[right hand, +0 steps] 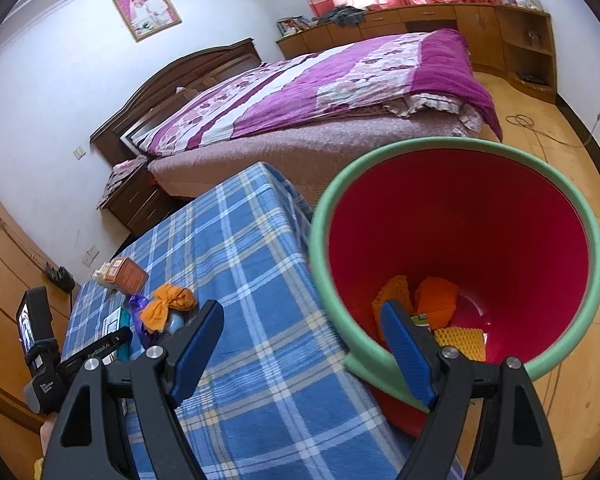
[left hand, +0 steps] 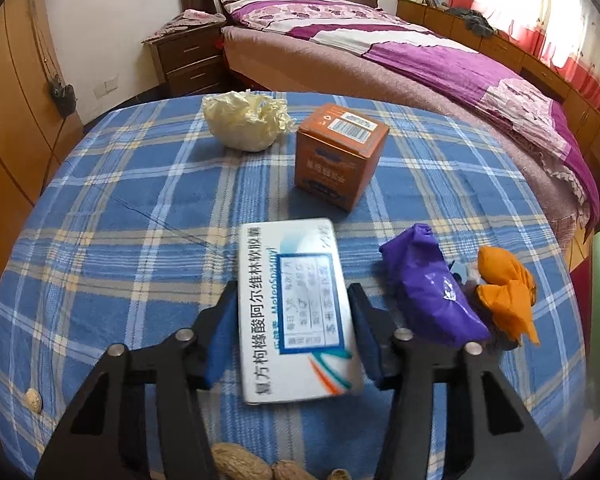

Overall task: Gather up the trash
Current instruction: 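Grasp the white medicine box with the left tool and lift it, then grasp the orange cloth bundle with the right tool while the left tool holds the white box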

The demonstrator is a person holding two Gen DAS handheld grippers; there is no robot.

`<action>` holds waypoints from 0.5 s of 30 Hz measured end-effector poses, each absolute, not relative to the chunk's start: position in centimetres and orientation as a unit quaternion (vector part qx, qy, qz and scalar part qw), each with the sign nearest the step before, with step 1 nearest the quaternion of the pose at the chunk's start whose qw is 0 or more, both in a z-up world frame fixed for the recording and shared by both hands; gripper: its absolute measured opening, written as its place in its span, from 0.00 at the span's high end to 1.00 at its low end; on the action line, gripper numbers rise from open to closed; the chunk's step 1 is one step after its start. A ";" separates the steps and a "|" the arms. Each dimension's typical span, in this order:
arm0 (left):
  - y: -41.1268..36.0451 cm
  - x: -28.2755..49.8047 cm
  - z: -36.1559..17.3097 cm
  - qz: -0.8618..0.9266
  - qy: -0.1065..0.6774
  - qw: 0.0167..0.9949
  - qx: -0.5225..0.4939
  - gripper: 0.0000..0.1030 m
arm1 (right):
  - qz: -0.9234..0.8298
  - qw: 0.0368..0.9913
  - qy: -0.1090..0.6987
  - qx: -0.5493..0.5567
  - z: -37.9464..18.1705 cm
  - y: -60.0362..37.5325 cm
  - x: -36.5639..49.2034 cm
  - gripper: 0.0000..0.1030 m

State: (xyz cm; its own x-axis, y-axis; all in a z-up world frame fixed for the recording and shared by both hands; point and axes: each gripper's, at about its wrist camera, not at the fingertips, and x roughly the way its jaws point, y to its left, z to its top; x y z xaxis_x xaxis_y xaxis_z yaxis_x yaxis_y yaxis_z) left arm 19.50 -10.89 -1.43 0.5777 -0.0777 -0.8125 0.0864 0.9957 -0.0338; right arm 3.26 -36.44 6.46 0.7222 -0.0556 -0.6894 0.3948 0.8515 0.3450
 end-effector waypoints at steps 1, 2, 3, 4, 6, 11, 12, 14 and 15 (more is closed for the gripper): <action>-10.7 19.4 -1.4 -0.051 0.458 0.888 0.002 0.51 | -0.123 0.897 0.352 0.238 6.5 -36.1 3.5 0.20; -10.5 19.4 -1.3 -0.056 0.458 0.887 -0.001 0.51 | -0.120 0.898 0.353 0.235 6.6 -35.8 3.7 0.20; -10.3 19.3 -1.3 -0.059 0.458 0.887 -0.004 0.51 | -0.116 0.899 0.354 0.231 6.7 -35.5 3.9 0.20; -10.2 19.3 -1.3 -0.061 0.459 0.886 -0.005 0.51 | -0.113 0.900 0.355 0.227 6.8 -35.1 4.2 0.20; -9.8 19.1 -1.2 -0.065 0.459 0.886 -0.009 0.51 | -0.103 0.901 0.358 0.221 6.9 -34.4 4.8 0.20; -8.6 18.5 -0.5 -0.072 0.447 0.891 -0.024 0.51 | -0.083 0.901 0.370 0.210 6.8 -32.9 6.5 0.20; -8.4 18.4 -0.2 -0.072 0.442 0.894 -0.025 0.51 | -0.079 0.901 0.373 0.208 6.7 -32.5 7.1 0.20; -8.1 18.2 0.3 -0.070 0.433 0.898 -0.025 0.51 | -0.069 0.900 0.378 0.206 6.6 -31.9 8.0 0.20; -7.9 18.0 0.6 -0.069 0.428 0.901 -0.025 0.51 | -0.064 0.899 0.382 0.204 6.5 -31.5 8.5 0.20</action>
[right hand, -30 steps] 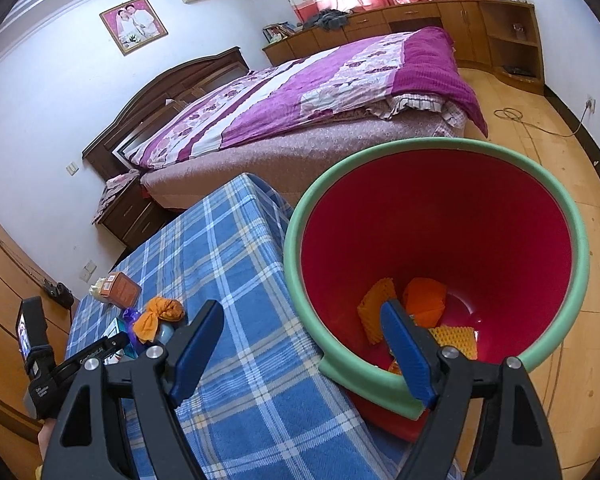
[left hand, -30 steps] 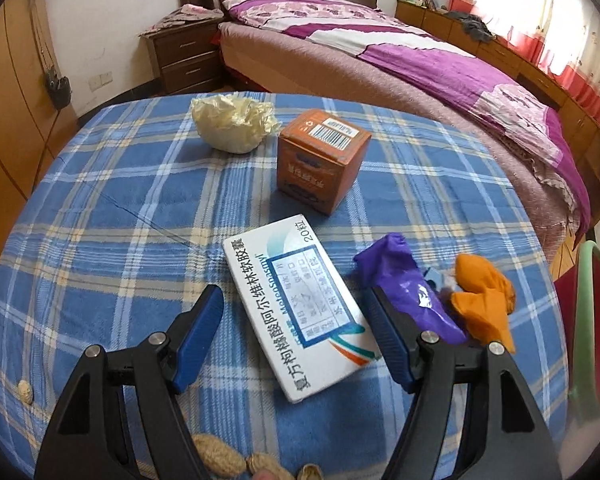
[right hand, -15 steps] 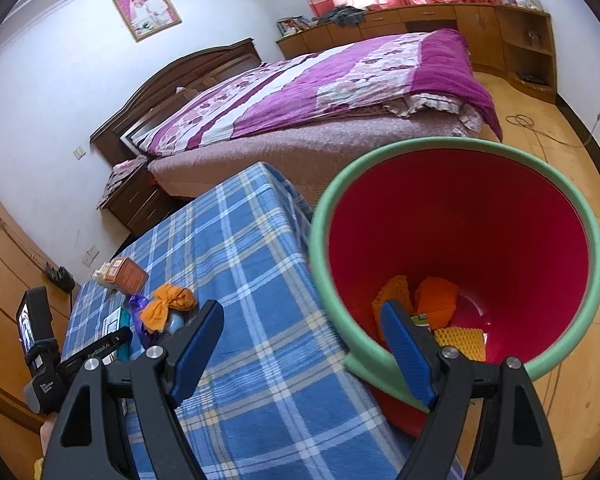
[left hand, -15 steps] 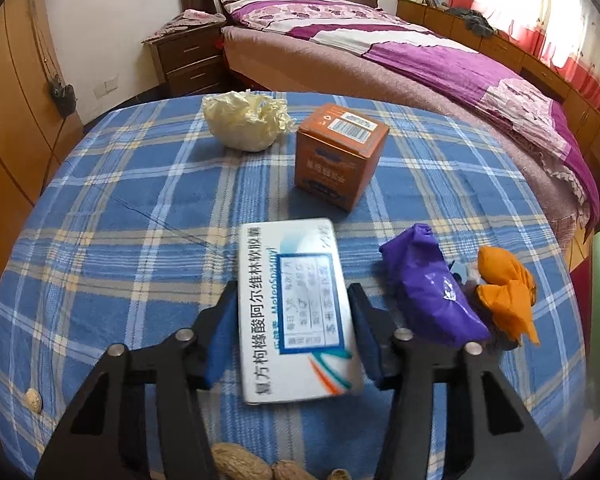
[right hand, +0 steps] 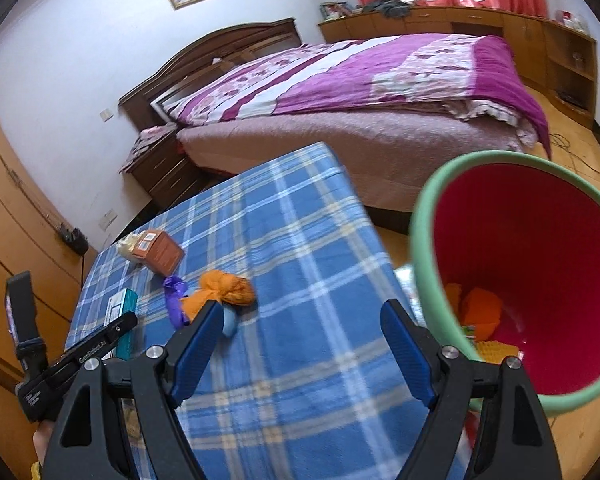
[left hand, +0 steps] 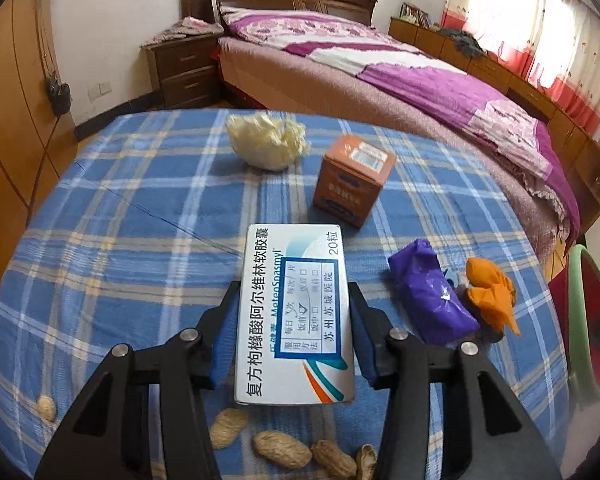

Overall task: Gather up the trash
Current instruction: 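Grasp the orange cloth bundle with the right tool while the left tool holds the white box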

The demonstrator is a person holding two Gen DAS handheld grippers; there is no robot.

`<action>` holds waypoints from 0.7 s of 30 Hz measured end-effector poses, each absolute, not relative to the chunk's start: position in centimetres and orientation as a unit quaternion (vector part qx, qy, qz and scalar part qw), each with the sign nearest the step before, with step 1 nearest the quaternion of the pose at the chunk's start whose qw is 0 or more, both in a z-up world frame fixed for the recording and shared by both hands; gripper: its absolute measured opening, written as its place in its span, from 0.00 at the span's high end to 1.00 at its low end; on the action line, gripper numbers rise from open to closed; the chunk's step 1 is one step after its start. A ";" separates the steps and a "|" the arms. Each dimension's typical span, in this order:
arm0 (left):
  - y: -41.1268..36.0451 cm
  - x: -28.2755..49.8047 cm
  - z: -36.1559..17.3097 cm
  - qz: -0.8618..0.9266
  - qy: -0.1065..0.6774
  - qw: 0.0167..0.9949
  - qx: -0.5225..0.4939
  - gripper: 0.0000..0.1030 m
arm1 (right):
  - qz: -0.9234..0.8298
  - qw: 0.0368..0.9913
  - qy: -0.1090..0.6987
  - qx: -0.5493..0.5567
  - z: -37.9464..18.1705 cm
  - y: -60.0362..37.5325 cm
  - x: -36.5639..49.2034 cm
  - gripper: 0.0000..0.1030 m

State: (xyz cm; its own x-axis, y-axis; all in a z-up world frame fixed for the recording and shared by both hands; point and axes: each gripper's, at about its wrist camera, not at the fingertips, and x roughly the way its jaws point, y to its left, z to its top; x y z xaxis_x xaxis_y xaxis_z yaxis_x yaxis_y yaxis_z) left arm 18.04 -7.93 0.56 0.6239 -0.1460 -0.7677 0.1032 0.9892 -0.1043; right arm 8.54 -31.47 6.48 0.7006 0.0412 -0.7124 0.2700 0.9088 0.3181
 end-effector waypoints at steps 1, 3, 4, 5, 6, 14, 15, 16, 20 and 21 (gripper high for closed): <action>-7.8 18.0 0.8 -0.069 0.425 0.902 -0.026 0.51 | -0.059 0.899 0.384 0.202 6.4 -31.1 9.0 0.20; -7.5 17.8 1.1 -0.069 0.420 0.904 -0.031 0.51 | -0.049 0.898 0.390 0.199 6.1 -30.3 10.2 0.20; -7.4 17.7 1.2 -0.069 0.419 0.905 -0.034 0.51 | -0.042 0.897 0.394 0.195 5.8 -29.8 11.1 0.20; -7.2 17.7 1.2 -0.070 0.419 0.904 -0.037 0.51 | -0.039 0.896 0.397 0.193 5.6 -29.4 11.6 0.20; -7.0 17.7 1.3 -0.071 0.419 0.904 -0.041 0.51 | -0.035 0.895 0.403 0.189 5.3 -29.0 12.4 0.20; -6.1 17.4 1.2 -0.074 0.422 0.902 -0.056 0.51 | -0.006 0.881 0.434 0.190 2.4 -27.1 16.3 0.37; -6.0 17.3 1.2 -0.075 0.422 0.901 -0.057 0.51 | -0.004 0.879 0.436 0.191 2.2 -27.1 16.5 0.40; -6.0 17.3 1.2 -0.075 0.422 0.902 -0.057 0.51 | -0.001 0.878 0.439 0.192 1.9 -27.0 16.8 0.48; -6.0 17.3 1.2 -0.077 0.423 0.901 -0.059 0.51 | 0.013 0.879 0.436 0.191 1.8 -26.8 17.0 0.63; -6.0 17.3 1.2 -0.078 0.422 0.901 -0.060 0.51 | 0.016 0.880 0.435 0.189 1.8 -26.7 17.0 0.65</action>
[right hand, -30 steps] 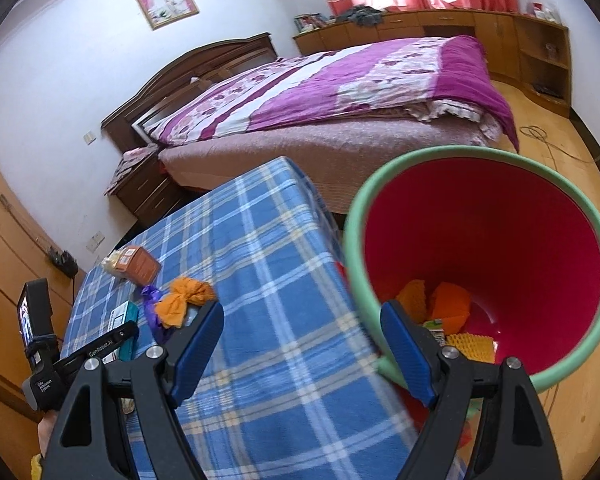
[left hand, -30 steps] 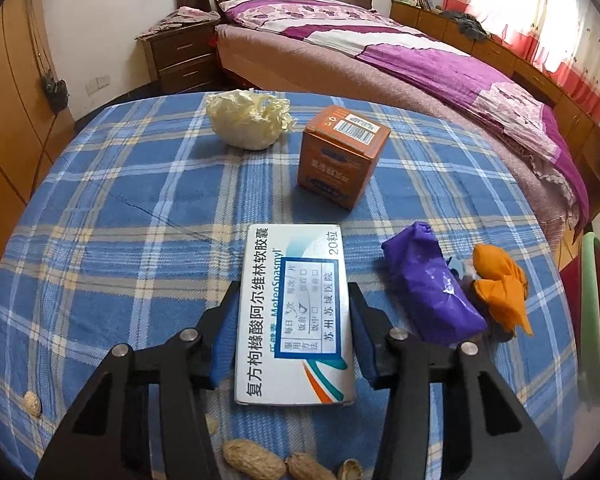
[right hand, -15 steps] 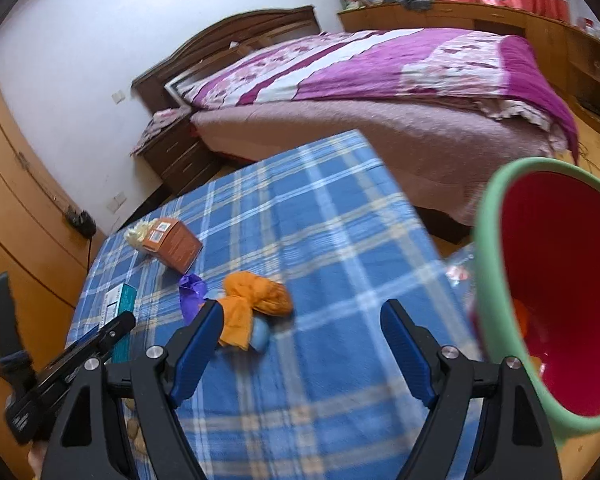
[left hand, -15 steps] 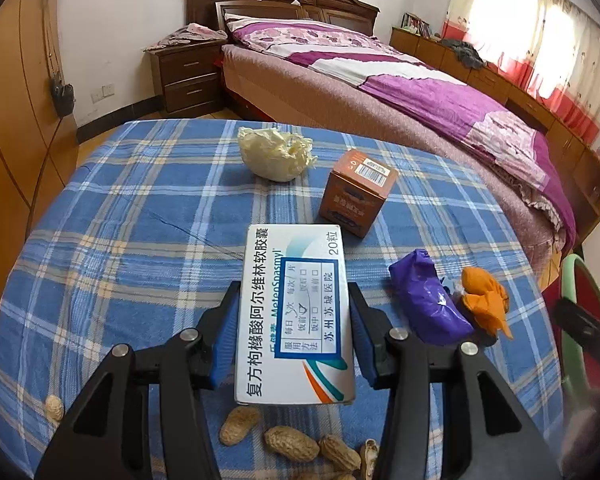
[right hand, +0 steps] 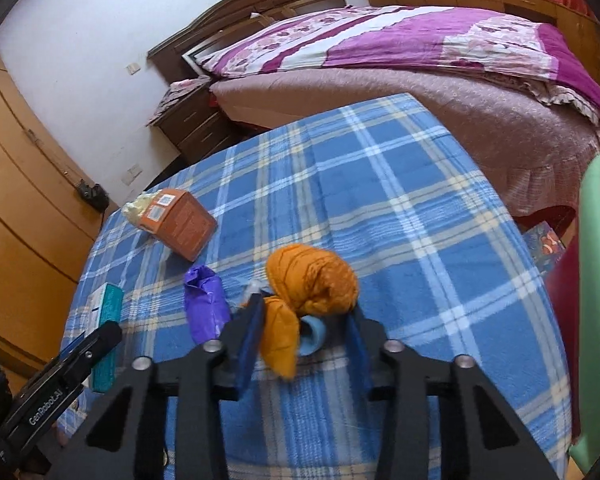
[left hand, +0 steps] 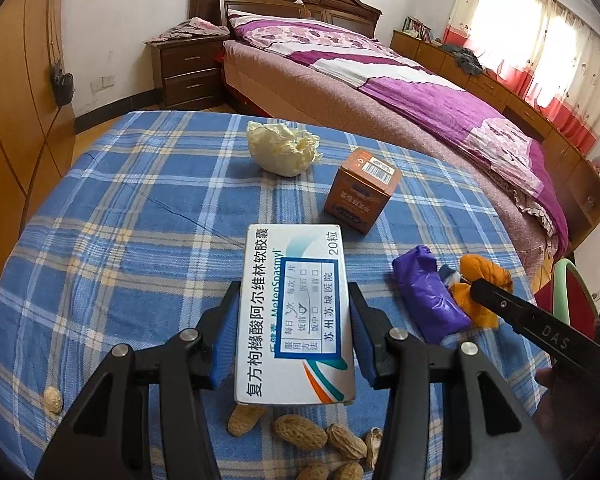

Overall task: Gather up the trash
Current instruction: 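Grasp the orange cloth bundle with the right tool while the left tool holds the white box, then carry the orange cloth bundle over the red bucket with the right tool while the left tool holds the box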

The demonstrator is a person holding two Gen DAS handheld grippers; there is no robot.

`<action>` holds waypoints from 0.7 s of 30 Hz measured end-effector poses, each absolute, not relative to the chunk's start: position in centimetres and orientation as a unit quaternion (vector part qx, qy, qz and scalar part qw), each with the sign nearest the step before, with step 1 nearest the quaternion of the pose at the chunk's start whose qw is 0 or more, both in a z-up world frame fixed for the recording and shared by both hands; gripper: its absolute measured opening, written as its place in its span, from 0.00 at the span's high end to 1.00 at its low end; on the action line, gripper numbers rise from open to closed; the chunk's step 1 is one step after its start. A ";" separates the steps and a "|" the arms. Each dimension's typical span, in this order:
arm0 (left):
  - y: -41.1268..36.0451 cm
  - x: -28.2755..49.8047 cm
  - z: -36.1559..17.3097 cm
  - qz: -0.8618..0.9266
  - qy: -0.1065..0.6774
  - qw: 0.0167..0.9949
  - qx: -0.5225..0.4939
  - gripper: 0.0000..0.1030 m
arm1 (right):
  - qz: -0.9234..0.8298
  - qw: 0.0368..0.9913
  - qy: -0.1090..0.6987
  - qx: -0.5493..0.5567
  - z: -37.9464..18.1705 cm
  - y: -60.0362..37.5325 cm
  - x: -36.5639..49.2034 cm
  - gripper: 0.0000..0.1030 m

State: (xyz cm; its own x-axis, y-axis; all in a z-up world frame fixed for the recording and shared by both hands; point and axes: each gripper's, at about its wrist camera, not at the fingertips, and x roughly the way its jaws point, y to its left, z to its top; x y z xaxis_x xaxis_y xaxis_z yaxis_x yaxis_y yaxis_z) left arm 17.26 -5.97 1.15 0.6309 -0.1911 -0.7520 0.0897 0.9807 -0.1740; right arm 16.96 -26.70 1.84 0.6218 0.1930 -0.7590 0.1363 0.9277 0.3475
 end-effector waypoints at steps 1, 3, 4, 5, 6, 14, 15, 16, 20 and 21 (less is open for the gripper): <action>-6.0 17.2 1.1 -0.079 0.422 0.901 -0.060 0.51 | 0.017 0.882 0.432 0.186 1.9 -26.6 16.9 0.69; -6.0 17.2 1.1 -0.080 0.423 0.901 -0.061 0.51 | 0.019 0.888 0.424 0.179 2.1 -26.4 16.6 0.72; -6.1 17.1 1.2 -0.080 0.423 0.901 -0.061 0.51 | 0.022 0.889 0.420 0.179 2.2 -26.3 16.4 0.73; -6.1 17.0 1.2 -0.080 0.423 0.901 -0.061 0.51 | 0.024 0.891 0.417 0.181 2.3 -26.4 16.3 0.74; -6.1 17.0 1.2 -0.081 0.423 0.901 -0.062 0.51 | 0.025 0.892 0.413 0.182 2.4 -26.4 16.2 0.75; -6.2 16.1 1.8 -0.087 0.419 0.901 -0.066 0.51 | 0.031 0.899 0.391 0.196 4.0 -26.7 13.6 0.76; -6.2 16.0 1.9 -0.090 0.419 0.901 -0.066 0.51 | 0.030 0.899 0.391 0.197 4.1 -26.8 13.1 0.76; -6.3 15.9 1.9 -0.091 0.419 0.901 -0.066 0.51 | 0.029 0.898 0.393 0.198 4.1 -26.8 12.6 0.76; -6.5 15.3 2.1 -0.098 0.420 0.900 -0.066 0.51 | 0.014 0.896 0.403 0.186 3.7 -27.0 10.3 0.75; -6.6 15.1 2.0 -0.099 0.420 0.900 -0.066 0.51 | 0.009 0.896 0.405 0.181 3.5 -27.0 9.9 0.74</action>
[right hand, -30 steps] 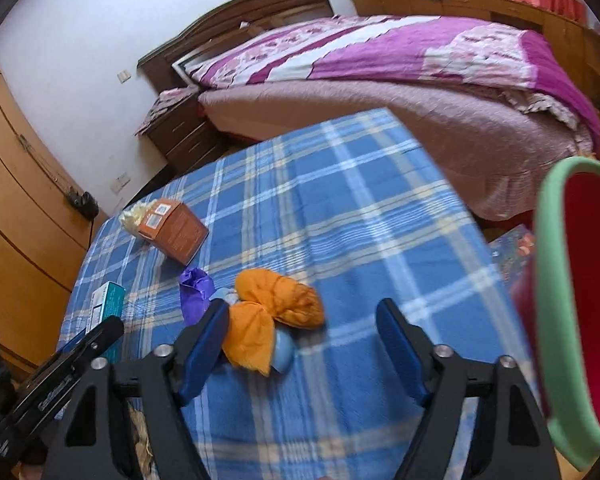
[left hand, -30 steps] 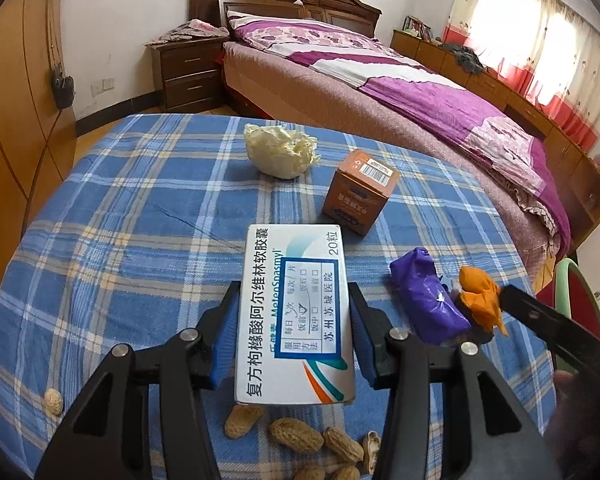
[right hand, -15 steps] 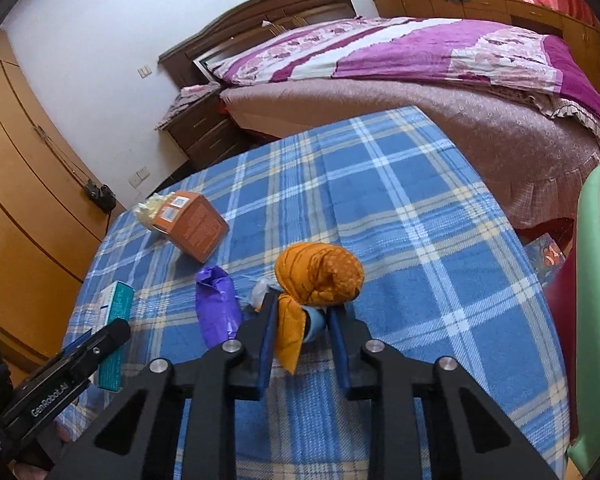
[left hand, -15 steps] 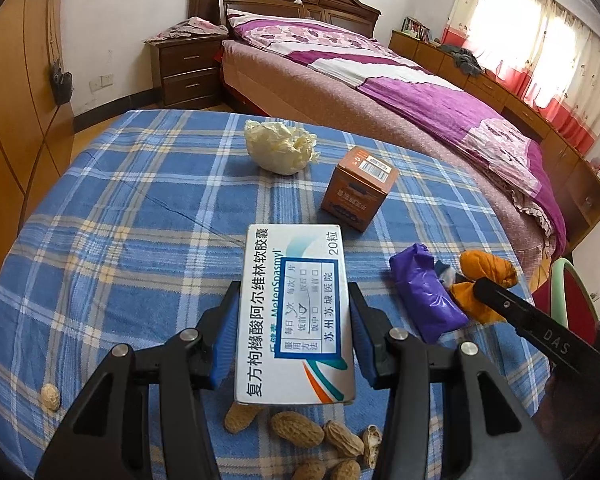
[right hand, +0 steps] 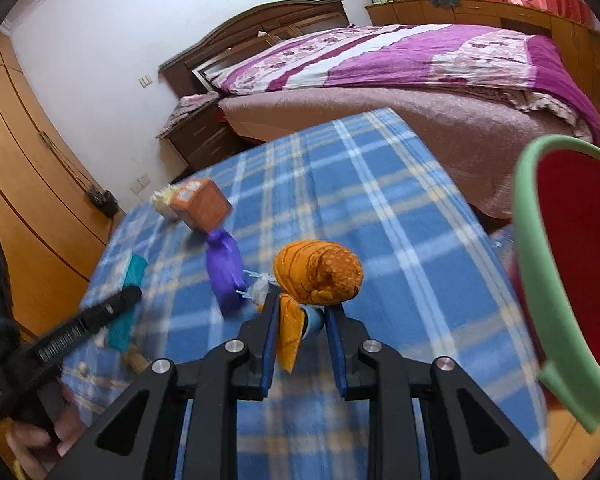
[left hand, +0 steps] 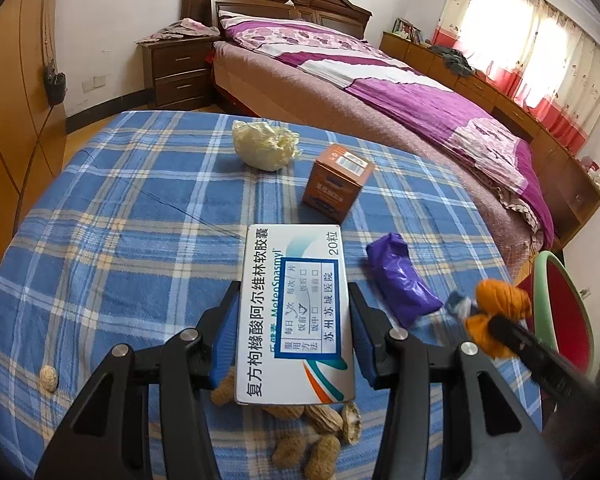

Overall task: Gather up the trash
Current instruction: 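Carry the orange cloth bundle over the red bucket with the right tool while the left tool holds the box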

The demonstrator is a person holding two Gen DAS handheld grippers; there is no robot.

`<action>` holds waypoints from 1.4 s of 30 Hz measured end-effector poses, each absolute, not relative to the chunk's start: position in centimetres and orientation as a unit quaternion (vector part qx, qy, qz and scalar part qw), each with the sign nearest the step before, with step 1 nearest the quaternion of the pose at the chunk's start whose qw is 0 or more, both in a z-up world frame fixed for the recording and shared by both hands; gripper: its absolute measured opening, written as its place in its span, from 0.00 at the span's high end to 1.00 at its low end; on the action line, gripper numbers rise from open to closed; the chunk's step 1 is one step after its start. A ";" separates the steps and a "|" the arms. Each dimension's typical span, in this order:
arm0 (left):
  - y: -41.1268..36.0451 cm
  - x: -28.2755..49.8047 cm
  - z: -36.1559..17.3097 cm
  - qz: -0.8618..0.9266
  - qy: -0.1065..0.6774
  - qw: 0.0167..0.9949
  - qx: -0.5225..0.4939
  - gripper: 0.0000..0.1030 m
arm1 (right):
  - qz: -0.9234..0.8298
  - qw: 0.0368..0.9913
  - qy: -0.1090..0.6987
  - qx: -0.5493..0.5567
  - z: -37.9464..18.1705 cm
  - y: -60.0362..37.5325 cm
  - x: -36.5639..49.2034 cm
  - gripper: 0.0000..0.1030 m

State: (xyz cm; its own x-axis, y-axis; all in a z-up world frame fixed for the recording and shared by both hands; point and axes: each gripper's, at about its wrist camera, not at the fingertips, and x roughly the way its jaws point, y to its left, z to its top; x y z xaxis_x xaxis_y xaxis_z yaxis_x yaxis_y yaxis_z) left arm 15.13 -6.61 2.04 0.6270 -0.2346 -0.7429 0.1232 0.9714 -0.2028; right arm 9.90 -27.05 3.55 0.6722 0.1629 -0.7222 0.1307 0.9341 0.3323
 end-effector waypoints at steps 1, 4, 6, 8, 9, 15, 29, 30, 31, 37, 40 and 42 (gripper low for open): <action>-6.7 15.0 2.0 -0.102 0.421 0.899 -0.066 0.51 | 0.005 0.896 0.407 0.177 3.4 -27.1 9.5 0.73; -7.0 14.5 1.9 -0.105 0.422 0.898 -0.064 0.51 | -0.003 0.894 0.414 0.172 2.7 -27.5 8.6 0.72; -7.1 14.3 1.9 -0.108 0.424 0.897 -0.064 0.51 | -0.003 0.891 0.419 0.175 2.4 -27.7 8.3 0.61; -7.2 14.0 1.9 -0.108 0.424 0.897 -0.062 0.51 | -0.002 0.888 0.421 0.182 2.2 -28.0 8.0 0.51; -7.2 13.9 1.9 -0.108 0.424 0.897 -0.061 0.51 | -0.001 0.888 0.420 0.187 2.1 -28.2 7.9 0.50; -7.1 13.7 1.9 -0.106 0.424 0.897 -0.062 0.51 | 0.023 0.883 0.406 0.235 2.5 -29.8 7.8 0.41; -7.4 13.6 1.9 -0.107 0.425 0.897 -0.057 0.51 | 0.030 0.855 0.425 0.297 1.7 -32.2 11.0 0.68; -7.4 13.6 1.9 -0.107 0.425 0.897 -0.057 0.51 | 0.031 0.859 0.421 0.291 1.9 -32.0 10.9 0.69; -7.4 13.6 1.9 -0.107 0.424 0.898 -0.057 0.51 | 0.032 0.862 0.416 0.288 2.1 -32.0 10.7 0.70; -7.6 13.0 2.6 -0.113 0.417 0.900 -0.058 0.51 | 0.051 0.885 0.365 0.284 4.9 -31.3 8.8 0.70; -7.7 12.6 3.0 -0.118 0.414 0.901 -0.061 0.51 | 0.048 0.896 0.345 0.274 6.2 -31.0 7.8 0.70; -7.9 12.3 3.4 -0.122 0.413 0.901 -0.062 0.51 | 0.048 0.903 0.329 0.272 7.2 -30.9 7.0 0.70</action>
